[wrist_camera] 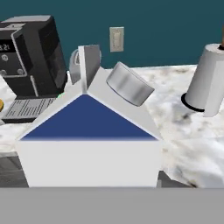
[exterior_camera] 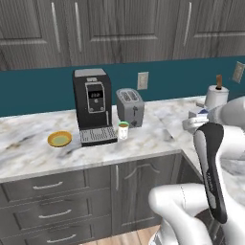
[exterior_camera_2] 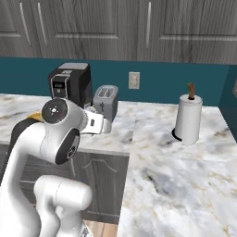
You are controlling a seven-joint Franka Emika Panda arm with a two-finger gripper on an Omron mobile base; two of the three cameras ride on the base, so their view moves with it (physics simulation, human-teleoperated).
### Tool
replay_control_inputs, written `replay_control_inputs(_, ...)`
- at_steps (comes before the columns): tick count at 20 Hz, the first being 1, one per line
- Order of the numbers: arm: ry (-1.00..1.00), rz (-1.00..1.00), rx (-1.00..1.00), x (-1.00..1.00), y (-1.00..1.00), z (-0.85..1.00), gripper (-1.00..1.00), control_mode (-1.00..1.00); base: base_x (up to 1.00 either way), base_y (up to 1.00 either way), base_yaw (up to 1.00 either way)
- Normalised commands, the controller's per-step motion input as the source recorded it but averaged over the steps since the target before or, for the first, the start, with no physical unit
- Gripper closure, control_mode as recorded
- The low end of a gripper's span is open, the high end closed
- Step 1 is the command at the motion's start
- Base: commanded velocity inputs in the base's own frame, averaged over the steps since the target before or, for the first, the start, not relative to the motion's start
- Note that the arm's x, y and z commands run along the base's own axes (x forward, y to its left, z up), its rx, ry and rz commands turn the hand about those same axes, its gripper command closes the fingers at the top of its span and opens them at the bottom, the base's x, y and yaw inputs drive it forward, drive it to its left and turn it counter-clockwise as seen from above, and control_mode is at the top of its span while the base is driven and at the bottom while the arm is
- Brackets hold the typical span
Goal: Take a sugar cube from the saucer and place it inside the coffee. Then, grab milk from the fridge and place it next to the coffee on the counter to sweeten the coffee.
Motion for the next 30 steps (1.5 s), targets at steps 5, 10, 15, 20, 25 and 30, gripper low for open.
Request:
replay_control_inputs(5,0.24,0.3,0.0,0.42,0.02,-0.12,1.0,-1.0,0.0,0.0,0.0)
replay_control_inputs(10,0.25,0.27,0.01,0.65,0.02,-0.31,1.0,-1.0,0.0,0.0,0.0)
replay_control_inputs(15,0.1,0.26,0.01,0.48,0.01,-0.47,1.0,-1.0,0.0,0.0,0.0)
replay_control_inputs(20,0.0,0.16,0.05,0.62,0.01,-0.72,1.0,-1.0,0.0,0.0,0.0)
replay_control_inputs(25,0.0,0.09,0.06,0.81,0.39,-0.47,1.0,-1.0,0.0,0.0,0.0)
replay_control_inputs(30,0.0,0.06,0.04,0.41,0.33,-0.12,1.0,-1.0,0.0,0.0,0.0)
